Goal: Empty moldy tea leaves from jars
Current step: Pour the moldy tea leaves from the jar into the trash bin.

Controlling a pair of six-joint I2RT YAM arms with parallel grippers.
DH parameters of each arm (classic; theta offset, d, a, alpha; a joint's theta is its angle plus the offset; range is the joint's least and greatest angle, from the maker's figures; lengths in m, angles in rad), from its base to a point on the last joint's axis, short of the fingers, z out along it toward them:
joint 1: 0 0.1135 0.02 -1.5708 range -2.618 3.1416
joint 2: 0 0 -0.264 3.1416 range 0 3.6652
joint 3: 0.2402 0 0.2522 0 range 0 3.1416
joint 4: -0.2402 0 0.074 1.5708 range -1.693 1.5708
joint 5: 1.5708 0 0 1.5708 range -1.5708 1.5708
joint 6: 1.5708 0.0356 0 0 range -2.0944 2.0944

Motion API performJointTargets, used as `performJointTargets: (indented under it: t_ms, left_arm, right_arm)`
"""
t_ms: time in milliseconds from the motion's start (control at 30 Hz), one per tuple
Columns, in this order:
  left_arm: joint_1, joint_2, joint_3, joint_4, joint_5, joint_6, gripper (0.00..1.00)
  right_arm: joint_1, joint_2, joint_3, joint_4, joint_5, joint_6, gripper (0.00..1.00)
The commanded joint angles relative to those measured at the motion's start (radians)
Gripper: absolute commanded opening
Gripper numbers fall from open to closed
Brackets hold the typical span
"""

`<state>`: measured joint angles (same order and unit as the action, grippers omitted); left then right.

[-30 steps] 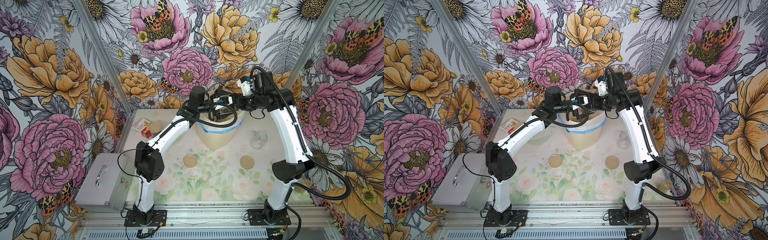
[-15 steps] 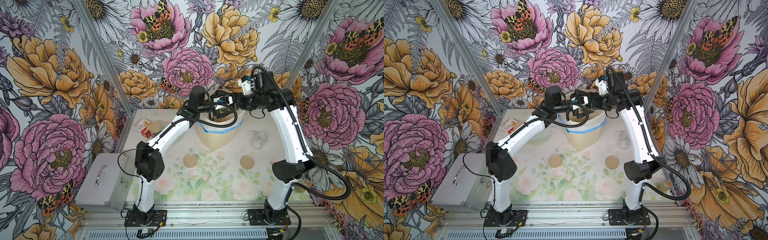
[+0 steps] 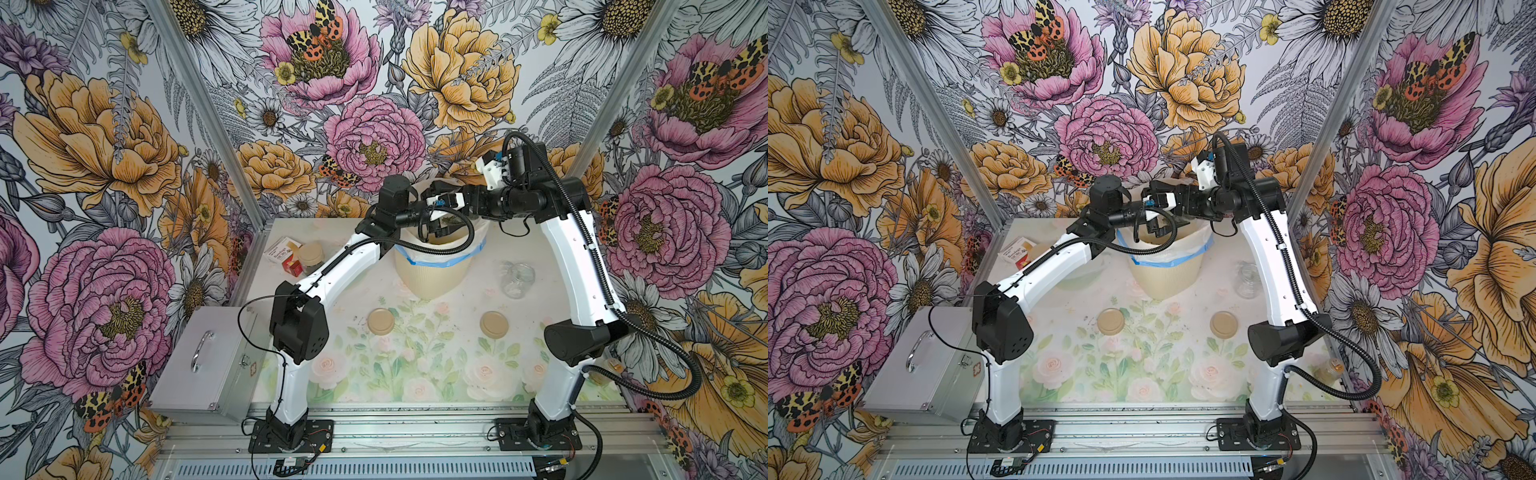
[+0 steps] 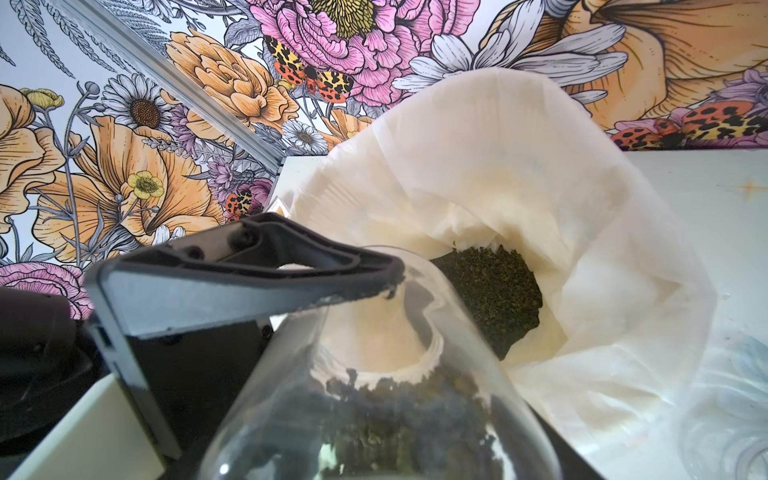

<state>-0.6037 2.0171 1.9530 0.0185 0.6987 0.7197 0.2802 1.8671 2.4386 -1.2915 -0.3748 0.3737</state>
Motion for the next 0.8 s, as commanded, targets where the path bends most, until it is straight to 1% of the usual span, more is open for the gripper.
performJointTargets:
  t_ms: [0,133,400,767]
  left_arm:
    - [0.026,-0.009,-0.029,0.033,-0.062,-0.032,0.66]
    - [0.033,-0.014,-0.03,0.033,-0.057,-0.032,0.66]
    - [0.042,-0.022,-0.039,0.034,-0.05,-0.032,0.66]
    - [0.045,-0.024,-0.06,0.113,-0.042,-0.088,0.65]
  right_arm:
    - [0.023,-0.031,0.027,0.031,-0.08,0.028,0.86]
    - [0.021,-0.034,0.026,0.022,-0.067,0.019,0.9]
    - [0.022,-0.024,0.029,0.0,-0.079,0.012,0.91]
    - [0.022,-0.027,0.029,-0.003,-0.085,0.005,0.94]
